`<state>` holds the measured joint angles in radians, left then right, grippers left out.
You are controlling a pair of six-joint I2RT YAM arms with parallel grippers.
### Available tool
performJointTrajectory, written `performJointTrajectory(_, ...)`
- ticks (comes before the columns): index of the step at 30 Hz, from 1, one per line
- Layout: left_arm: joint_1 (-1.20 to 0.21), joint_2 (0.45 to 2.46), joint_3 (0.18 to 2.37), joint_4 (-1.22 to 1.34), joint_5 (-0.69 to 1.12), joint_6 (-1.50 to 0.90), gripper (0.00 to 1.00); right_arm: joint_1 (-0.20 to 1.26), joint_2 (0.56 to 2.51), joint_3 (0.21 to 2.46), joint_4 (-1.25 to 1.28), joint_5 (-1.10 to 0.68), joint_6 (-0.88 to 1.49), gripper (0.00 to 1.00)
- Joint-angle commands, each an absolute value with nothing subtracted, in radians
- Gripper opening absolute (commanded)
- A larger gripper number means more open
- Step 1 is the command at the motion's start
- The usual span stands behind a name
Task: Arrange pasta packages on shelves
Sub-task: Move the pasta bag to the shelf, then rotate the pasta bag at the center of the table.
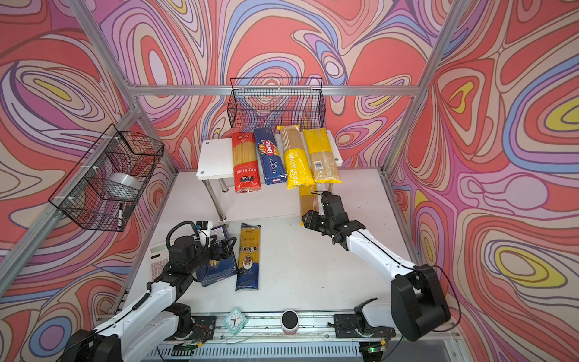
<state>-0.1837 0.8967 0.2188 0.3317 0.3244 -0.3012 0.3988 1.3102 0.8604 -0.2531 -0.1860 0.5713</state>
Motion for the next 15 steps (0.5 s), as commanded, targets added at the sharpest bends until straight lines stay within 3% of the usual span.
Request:
performJointTrajectory(1, -0.184, 0.889, 0.231, 0.336, 0.326, -0.318, 1.00, 0.485, 1.287, 0.838, -0.295, -0.146, 0.599, 0.58)
performJointTrajectory(7, -0.183, 0.895, 0.248, 0.310, 0.328, -0.316, 1.00, 0.682, 1.267, 0.862, -0.343, 0.016, 0.637, 0.58)
performJointTrajectory(10, -0.184, 0.891, 0.242, 0.317, 0.318, -0.318, 1.00, 0.784, 1.288, 0.916, -0.475, 0.184, 0.633, 0.59)
performJointTrajectory(15, -0.184, 0.887, 0.252, 0.301, 0.314, -0.314, 1.00, 0.900, 1.319, 0.919, -0.440, 0.204, 0.670, 0.61)
